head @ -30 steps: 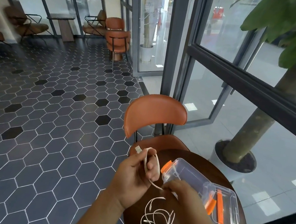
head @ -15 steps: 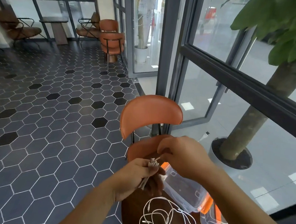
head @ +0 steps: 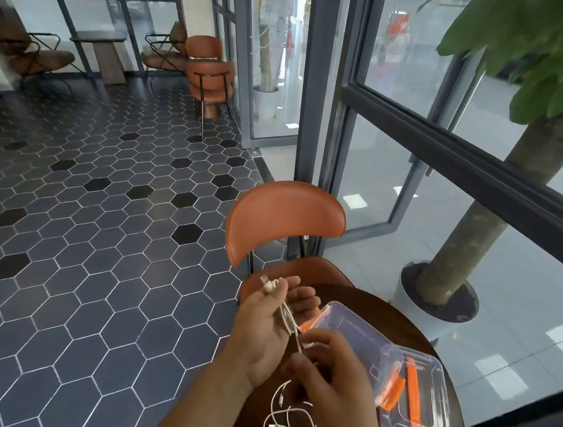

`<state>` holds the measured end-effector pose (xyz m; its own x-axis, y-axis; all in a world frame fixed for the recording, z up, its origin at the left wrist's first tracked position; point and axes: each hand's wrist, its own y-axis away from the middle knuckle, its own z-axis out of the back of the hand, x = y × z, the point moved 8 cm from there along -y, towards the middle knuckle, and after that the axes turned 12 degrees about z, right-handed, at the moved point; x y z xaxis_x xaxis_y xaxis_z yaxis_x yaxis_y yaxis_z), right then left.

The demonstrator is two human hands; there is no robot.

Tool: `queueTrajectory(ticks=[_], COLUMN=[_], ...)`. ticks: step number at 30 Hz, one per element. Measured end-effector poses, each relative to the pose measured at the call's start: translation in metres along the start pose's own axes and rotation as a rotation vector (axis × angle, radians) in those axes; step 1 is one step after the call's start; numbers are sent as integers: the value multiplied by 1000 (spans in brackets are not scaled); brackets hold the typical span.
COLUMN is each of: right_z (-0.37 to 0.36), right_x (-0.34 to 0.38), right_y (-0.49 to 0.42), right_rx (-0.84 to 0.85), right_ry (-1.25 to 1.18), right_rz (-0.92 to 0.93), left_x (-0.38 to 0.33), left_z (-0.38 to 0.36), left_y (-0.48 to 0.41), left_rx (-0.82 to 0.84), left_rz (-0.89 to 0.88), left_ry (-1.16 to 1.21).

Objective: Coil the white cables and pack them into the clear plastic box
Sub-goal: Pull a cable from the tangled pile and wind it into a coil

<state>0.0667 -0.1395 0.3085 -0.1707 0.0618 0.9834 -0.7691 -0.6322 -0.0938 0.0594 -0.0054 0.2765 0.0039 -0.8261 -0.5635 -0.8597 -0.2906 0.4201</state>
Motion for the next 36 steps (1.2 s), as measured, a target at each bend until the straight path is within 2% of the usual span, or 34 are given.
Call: queueTrajectory(ticks=[3,5,7,10,17,20,26,31,36], right_z=[-4,-11,-15,-16,-13,-11,-3,1,6], right_x=[-23,-40,-53,-61,-45,-40,-27,-27,-24], right_y=[9,10,9,-1,-25,-27,-34,-33,-33], right_rx=[-171,-222,-259,-228,-49,15,160,208,214], right_ry=[-435,-700,-866,-960,-1023,-979,-838,-772,-604], right_rz=[-212,-393,-516,-575,-429,-354,-172,-198,-176], left_x=[-1,-3,-3,2,4,6,10,11,16], left_z=[-10,-20,-25,-31,-44,-50,-53,-51,-43], left_y=[1,4,7,11,18,21,23,18,18], left_rx=[61,125,149,203,438,519,561,544,509], left_rz=[31,48,51,69,122,168,209,254,311], left_ry=[153,192,180,179,203,192,202,175,79])
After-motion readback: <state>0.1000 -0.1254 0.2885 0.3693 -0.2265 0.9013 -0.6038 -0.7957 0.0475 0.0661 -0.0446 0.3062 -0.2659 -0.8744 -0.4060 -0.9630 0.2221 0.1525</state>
